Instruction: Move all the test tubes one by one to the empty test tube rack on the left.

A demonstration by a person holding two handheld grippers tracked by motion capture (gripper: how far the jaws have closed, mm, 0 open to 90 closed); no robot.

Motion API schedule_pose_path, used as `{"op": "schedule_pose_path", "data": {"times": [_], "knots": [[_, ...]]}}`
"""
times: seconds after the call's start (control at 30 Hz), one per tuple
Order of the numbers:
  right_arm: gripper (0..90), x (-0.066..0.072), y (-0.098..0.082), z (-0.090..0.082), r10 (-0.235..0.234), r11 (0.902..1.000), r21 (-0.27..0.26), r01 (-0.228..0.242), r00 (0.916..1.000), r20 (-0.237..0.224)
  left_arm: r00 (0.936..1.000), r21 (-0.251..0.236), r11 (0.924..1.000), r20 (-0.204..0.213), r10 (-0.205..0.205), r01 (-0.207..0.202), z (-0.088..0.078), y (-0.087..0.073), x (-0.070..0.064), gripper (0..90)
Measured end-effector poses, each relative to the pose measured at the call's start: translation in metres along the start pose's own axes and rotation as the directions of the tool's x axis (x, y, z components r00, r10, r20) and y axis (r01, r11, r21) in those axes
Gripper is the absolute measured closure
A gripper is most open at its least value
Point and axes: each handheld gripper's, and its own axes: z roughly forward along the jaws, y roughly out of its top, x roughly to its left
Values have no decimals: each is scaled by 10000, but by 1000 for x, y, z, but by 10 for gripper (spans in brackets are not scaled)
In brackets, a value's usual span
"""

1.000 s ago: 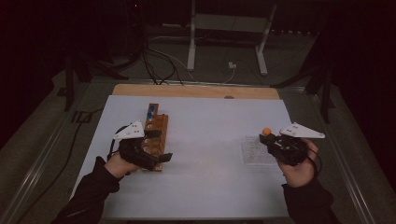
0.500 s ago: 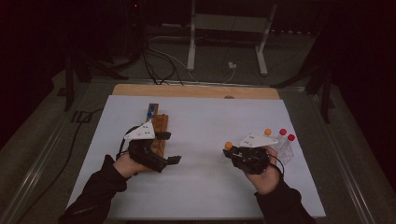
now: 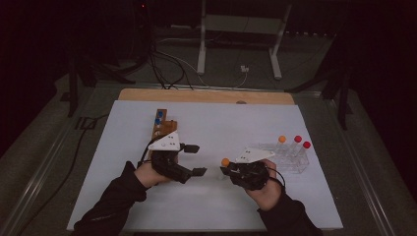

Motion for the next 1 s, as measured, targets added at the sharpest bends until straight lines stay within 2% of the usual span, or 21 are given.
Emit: {"op": "schedule_pose_path", "data": {"times": [0.27,0.43,0.6,0.9,1.0], "knots": [[745,6,3,0,-111,9999,-36,110,9998,-180,9993,39,9997,274,258,-259,16,7,-6,371],[744,9,4,1,-164,9998,-67,162,9996,-250,9982,88,9987,326,504,-507,25,9,-8,480],[745,10,5,1,-194,9998,-72,192,9993,-314,9977,108,9983,358,576,-581,30,11,-8,582],[744,12,6,0,-211,9997,-114,207,9991,-364,9955,215,9968,560,762,-775,37,13,-9,692],[744,11,6,0,-222,9997,-91,219,9991,-352,9951,244,9962,559,821,-836,38,13,-9,699]]}}
